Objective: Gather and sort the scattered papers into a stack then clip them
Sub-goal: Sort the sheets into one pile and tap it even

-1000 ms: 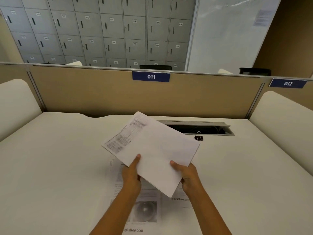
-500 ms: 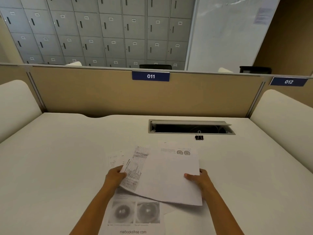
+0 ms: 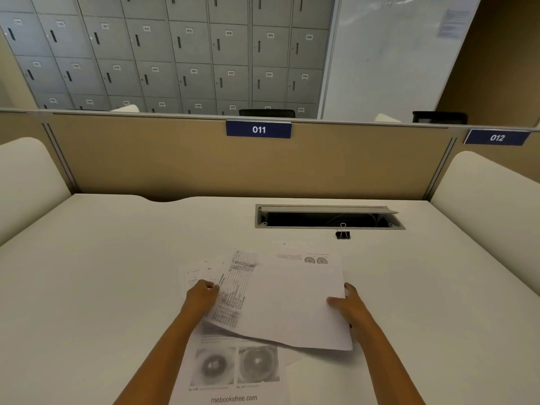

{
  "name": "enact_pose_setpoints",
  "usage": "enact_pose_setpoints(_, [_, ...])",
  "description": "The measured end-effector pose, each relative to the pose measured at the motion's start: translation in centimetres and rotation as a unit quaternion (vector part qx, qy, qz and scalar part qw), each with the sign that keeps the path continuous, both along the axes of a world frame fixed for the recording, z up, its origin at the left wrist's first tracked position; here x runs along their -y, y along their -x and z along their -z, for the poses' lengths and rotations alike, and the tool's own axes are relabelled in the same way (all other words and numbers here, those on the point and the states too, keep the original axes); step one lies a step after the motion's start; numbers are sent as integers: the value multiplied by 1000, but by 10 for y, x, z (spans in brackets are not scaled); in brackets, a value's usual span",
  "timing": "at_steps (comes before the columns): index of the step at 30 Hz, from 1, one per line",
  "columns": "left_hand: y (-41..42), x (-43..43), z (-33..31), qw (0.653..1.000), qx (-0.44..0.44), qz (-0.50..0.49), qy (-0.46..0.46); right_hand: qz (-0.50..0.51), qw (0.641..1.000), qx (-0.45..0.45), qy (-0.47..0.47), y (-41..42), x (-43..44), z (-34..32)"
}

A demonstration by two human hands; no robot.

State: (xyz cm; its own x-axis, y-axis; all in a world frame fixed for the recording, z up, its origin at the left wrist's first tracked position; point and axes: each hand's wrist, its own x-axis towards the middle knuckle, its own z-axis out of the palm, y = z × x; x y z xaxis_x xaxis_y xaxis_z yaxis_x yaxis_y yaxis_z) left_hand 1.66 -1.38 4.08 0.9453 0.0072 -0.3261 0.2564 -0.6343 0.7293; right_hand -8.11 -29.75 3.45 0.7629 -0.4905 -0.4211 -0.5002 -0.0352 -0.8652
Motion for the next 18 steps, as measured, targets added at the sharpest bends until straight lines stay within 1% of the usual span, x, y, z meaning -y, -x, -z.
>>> enact_pose_setpoints(2, [-8, -6, 2, 999, -27, 1, 45, 31, 999, 10, -40, 1, 2, 1])
enact_pose_setpoints(3, [-10, -8, 3, 994, -58, -3, 88, 34, 998, 10, -59, 2, 3, 0])
enact_pose_setpoints(5, [-9, -11, 1, 980, -113, -6, 161, 7, 997, 3, -76, 7, 4, -3])
enact_pose_setpoints(7, [-8, -10, -2, 977, -114, 14, 180, -15, 997, 15, -73, 10, 5, -10])
enact_pose_setpoints(8, [-8, -9, -4, 979, -89, 23, 180, -13, 997, 37, -73, 11, 5, -15])
enact_pose_setpoints(10, [-6, -5, -10, 984, 2, 38, 176, 15, 992, 107, -65, 8, 6, -24])
enact_pose_setpoints(12, [-3, 3, -21, 973, 94, 32, 207, 43, 982, 182, -24, 4, 4, -37])
enact_pose_setpoints(14, [1, 10, -34, 956, 166, 31, 239, 60, 967, 248, 18, 2, 1, -48])
enact_pose_setpoints(16, [1, 16, -43, 943, 201, 45, 260, 62, 953, 292, 48, 1, -2, -57])
enact_pose_setpoints(18, [1, 18, -45, 936, 202, 47, 283, 45, 952, 296, 55, 1, -5, -60])
